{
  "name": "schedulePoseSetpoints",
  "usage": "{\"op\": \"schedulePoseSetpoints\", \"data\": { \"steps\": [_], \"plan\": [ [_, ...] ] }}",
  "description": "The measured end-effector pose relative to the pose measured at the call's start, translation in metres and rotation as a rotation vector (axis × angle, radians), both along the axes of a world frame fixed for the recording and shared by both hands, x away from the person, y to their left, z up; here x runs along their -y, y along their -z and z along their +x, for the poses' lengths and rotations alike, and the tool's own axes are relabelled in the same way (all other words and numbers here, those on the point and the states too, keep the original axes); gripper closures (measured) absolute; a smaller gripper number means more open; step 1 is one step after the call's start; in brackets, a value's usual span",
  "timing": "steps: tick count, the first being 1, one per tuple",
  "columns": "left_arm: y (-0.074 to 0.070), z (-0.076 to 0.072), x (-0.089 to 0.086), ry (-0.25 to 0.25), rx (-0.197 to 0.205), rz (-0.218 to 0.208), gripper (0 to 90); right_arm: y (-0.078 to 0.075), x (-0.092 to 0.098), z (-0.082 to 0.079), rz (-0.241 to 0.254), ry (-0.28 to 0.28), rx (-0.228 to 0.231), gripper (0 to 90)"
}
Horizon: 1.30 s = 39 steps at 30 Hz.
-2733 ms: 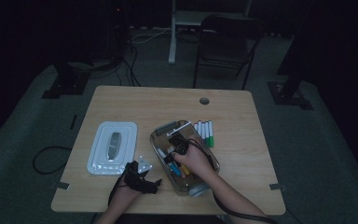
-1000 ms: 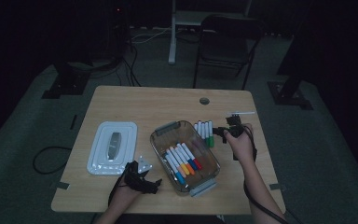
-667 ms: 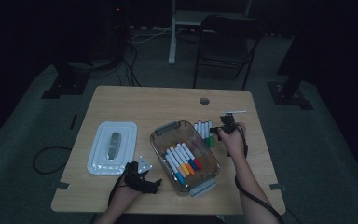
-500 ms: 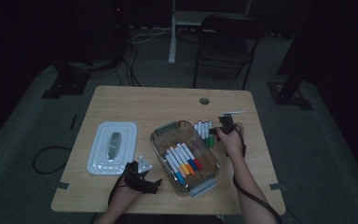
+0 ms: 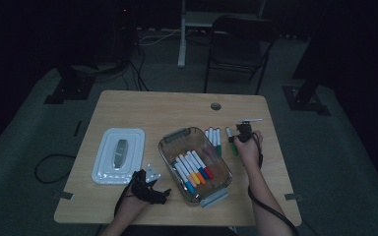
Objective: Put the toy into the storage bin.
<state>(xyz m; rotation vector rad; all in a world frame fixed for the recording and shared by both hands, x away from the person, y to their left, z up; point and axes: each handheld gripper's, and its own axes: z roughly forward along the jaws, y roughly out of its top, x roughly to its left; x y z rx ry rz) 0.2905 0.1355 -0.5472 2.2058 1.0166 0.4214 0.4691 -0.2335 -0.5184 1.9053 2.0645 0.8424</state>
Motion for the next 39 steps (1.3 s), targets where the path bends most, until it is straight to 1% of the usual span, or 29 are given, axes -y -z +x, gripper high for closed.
{"op": "schedulePoseSetpoints", "data": {
  "steps": [2,4,7,9,10,17,19,21,22,23,24,28,29,33,34,35,36,38,39],
  "plan": [
    [0.0,0.0,0.0,0.0,0.0,0.0,1.9,-0.003,0.003,-0.002,0.012,0.005,0.005,76.5],
    [0.0,0.0,0.0,0.0,0.0,0.001,1.9,-0.009,0.006,-0.006,0.037,0.002,0.008,76.5],
    [0.0,0.0,0.0,0.0,0.0,0.0,1.9,-0.02,0.01,-0.015,0.075,-0.008,0.012,76.5],
    [0.0,0.0,0.0,0.0,0.0,0.0,1.9,-0.029,0.011,-0.021,0.088,-0.015,0.022,76.5],
    [0.0,0.0,0.0,0.0,0.0,0.0,1.9,-0.032,0.011,-0.024,0.09,-0.017,0.019,76.5],
    [0.0,0.0,0.0,0.0,0.0,0.0,1.9,-0.061,0.012,-0.047,0.154,-0.067,0.069,76.5],
    [0.0,0.0,0.0,0.0,0.0,0.0,1.9,-0.071,0.01,-0.055,0.162,-0.087,0.083,76.5],
    [0.0,0.0,0.0,0.0,0.0,0.0,1.9,-0.082,0.008,-0.062,0.188,-0.107,0.098,76.5],
    [0.0,0.0,0.0,0.0,0.0,0.0,1.9,-0.082,0.008,-0.062,0.188,-0.107,0.098,76.5],
    [0.0,0.0,0.0,0.001,0.001,0.002,1.9,-0.089,0.006,-0.067,0.2,-0.12,0.111,76.5],
    [0.0,0.0,0.0,0.0,0.001,0.001,1.9,-0.102,0.002,-0.076,0.219,-0.148,0.128,76.5],
    [0.0,0.0,0.0,0.0,0.001,0.001,1.9,-0.12,-0.007,-0.091,0.239,-0.202,0.163,76.5],
    [0.0,0.0,0.0,0.0,0.001,0.001,1.9,-0.124,-0.01,-0.094,0.235,-0.215,0.17,76.5],
    [0.0,0.0,0.0,0.0,0.0,0.001,1.9,-0.137,-0.023,-0.108,0.23,-0.262,0.205,76.6],
    [0.0,0.0,0.0,0.0,0.0,0.001,1.9,-0.137,-0.023,-0.108,0.23,-0.262,0.205,76.6],
    [0.0,0.0,0.0,0.001,0.0,0.001,1.9,-0.139,-0.027,-0.111,0.225,-0.276,0.21,76.5],
    [0.0,0.0,0.0,0.001,0.0,0.001,1.9,-0.143,-0.034,-0.116,0.24,-0.303,0.215,76.5],
    [0.0,0.0,0.0,0.001,0.0,0.002,1.9,-0.145,-0.039,-0.119,0.244,-0.322,0.213,76.5],
    [0.0,0.0,0.0,0.001,-0.001,0.001,1.9,-0.146,-0.043,-0.121,0.257,-0.337,0.214,76.6]
  ]
}}
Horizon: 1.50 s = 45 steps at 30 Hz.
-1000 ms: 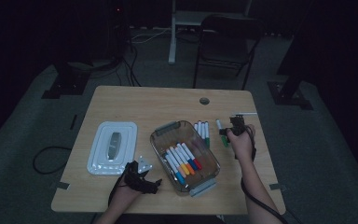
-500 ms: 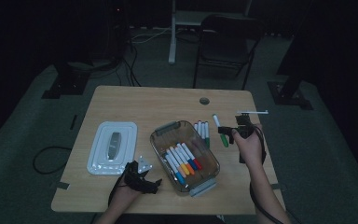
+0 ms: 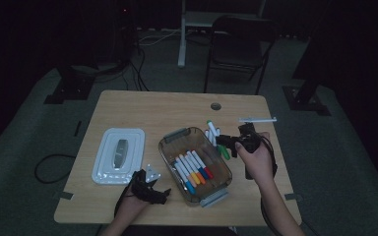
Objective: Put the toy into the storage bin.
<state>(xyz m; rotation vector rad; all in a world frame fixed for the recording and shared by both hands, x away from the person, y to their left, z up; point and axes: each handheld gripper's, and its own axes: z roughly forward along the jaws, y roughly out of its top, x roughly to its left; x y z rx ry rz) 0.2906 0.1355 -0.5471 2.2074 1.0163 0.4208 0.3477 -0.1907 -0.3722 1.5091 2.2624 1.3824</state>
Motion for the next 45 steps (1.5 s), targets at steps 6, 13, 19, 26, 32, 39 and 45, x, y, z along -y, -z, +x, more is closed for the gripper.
{"op": "schedulePoseSetpoints", "data": {
  "steps": [6,13,19,26,32,39,45],
  "plan": [
    [0.0,0.0,0.0,0.0,0.0,0.0,1.9,0.0,-0.025,-0.007,0.004,-0.097,-0.022,76.5],
    [0.0,0.0,0.0,0.0,0.001,0.0,1.9,0.011,-0.054,-0.008,-0.013,-0.182,-0.064,76.5],
    [0.0,0.0,0.0,0.0,0.001,0.0,1.9,0.029,-0.083,-0.001,-0.059,-0.228,-0.115,76.5],
    [0.0,0.0,0.0,0.001,-0.001,0.0,1.9,0.053,-0.103,0.008,-0.126,-0.257,-0.199,76.5],
    [0.0,0.0,0.0,0.0,0.0,-0.001,1.9,0.067,-0.118,0.017,-0.182,-0.277,-0.258,76.5],
    [0.0,0.0,0.0,0.0,0.0,-0.001,1.9,0.086,-0.131,0.023,-0.252,-0.311,-0.339,76.5],
    [0.0,0.0,0.0,-0.002,0.001,-0.002,1.9,0.103,-0.137,0.026,-0.297,-0.332,-0.404,76.4]
  ]
}}
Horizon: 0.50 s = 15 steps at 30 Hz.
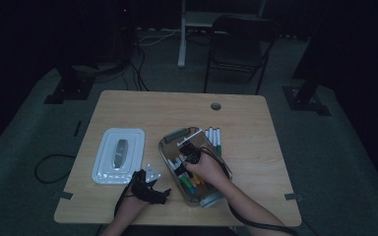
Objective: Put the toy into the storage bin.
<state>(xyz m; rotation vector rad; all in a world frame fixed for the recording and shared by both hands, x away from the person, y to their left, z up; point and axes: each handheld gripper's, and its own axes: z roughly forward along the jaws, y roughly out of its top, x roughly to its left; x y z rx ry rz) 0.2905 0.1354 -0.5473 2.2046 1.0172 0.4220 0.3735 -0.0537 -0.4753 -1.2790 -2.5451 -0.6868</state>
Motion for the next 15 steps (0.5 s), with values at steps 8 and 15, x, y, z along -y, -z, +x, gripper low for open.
{"op": "schedulePoseSetpoints", "data": {
  "steps": [8,15],
  "plan": [
    [0.0,0.0,0.0,0.0,0.0,0.0,1.9,0.009,-0.001,-0.001,-0.042,-0.026,-0.022,71.7],
    [0.0,0.0,0.0,0.001,0.0,0.002,1.9,-0.022,0.02,-0.006,0.12,-0.003,0.094,66.0]
  ]
}}
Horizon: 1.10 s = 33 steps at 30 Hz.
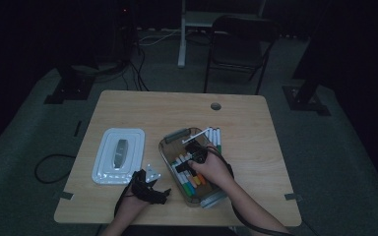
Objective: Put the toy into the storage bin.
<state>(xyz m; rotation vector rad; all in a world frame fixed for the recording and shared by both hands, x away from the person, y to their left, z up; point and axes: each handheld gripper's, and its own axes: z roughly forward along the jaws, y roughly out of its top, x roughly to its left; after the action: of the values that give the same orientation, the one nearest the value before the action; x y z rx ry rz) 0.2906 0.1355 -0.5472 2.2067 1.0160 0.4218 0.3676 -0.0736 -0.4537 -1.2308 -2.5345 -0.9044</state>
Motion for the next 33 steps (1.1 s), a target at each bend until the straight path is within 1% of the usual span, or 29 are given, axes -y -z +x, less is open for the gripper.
{"op": "schedulePoseSetpoints", "data": {
  "steps": [1,2,3,4,5,7,9,12,13,15,17,19,20,22,24,25,26,28,30,32,33],
  "plan": [
    [0.0,0.0,0.0,0.0,0.0,0.0,1.9,0.0,0.0,0.0,0.0,0.0,0.0,66.0],
    [0.0,0.0,0.0,0.0,-0.001,-0.001,1.9,-0.007,0.005,-0.001,0.029,0.002,0.015,63.7],
    [0.0,0.0,0.0,0.001,-0.002,0.0,1.9,-0.022,0.017,-0.002,0.094,0.019,0.047,61.2],
    [0.0,0.0,0.0,0.0,-0.001,-0.001,1.9,-0.03,0.023,-0.002,0.113,0.025,0.068,61.0],
    [0.0,0.0,0.0,0.0,-0.001,0.0,1.9,-0.038,0.03,-0.003,0.131,0.037,0.101,60.6],
    [0.0,0.0,0.0,0.0,-0.001,-0.001,1.9,-0.051,0.045,-0.003,0.152,0.069,0.141,60.4],
    [0.0,0.0,0.0,0.0,-0.001,0.0,1.9,-0.059,0.061,-0.002,0.162,0.106,0.182,58.5],
    [0.0,0.0,0.0,0.0,-0.001,0.0,1.9,-0.063,0.084,0.002,0.153,0.168,0.236,57.4],
    [0.0,0.0,0.0,0.0,-0.001,-0.001,1.9,-0.064,0.091,0.003,0.146,0.183,0.242,57.4],
    [0.0,0.0,0.0,0.0,0.0,-0.001,1.9,-0.063,0.105,0.006,0.151,0.22,0.261,57.8],
    [0.0,0.0,0.0,-0.001,0.001,-0.001,1.9,-0.059,0.116,0.01,0.131,0.256,0.273,58.0],
    [0.0,0.0,0.0,0.0,0.001,-0.001,1.9,-0.051,0.125,0.016,0.119,0.292,0.284,58.8],
    [0.0,0.0,0.0,-0.001,0.001,0.0,1.9,-0.046,0.129,0.019,0.107,0.308,0.277,58.9],
    [0.0,0.0,0.0,0.0,0.001,0.001,1.9,-0.034,0.135,0.027,0.084,0.341,0.287,58.9],
    [0.0,0.0,0.0,0.0,0.0,0.0,1.9,-0.019,0.139,0.035,0.07,0.38,0.28,58.9],
    [0.0,0.0,0.0,0.0,0.0,0.0,1.9,-0.012,0.14,0.04,0.058,0.393,0.289,58.9],
    [0.0,0.0,0.0,-0.001,0.0,0.0,1.9,-0.005,0.141,0.044,0.049,0.408,0.287,58.9],
    [0.0,0.0,0.0,0.0,0.0,0.0,1.9,0.008,0.141,0.052,0.042,0.434,0.268,59.0],
    [0.0,0.0,0.0,0.0,0.0,0.0,1.9,0.02,0.139,0.06,0.023,0.446,0.253,58.9],
    [0.0,0.0,0.0,0.0,0.0,0.0,1.9,0.03,0.138,0.068,0.002,0.47,0.25,59.6],
    [0.0,0.0,0.0,0.0,0.0,0.0,1.9,0.035,0.137,0.071,-0.004,0.483,0.239,59.6]
  ]
}}
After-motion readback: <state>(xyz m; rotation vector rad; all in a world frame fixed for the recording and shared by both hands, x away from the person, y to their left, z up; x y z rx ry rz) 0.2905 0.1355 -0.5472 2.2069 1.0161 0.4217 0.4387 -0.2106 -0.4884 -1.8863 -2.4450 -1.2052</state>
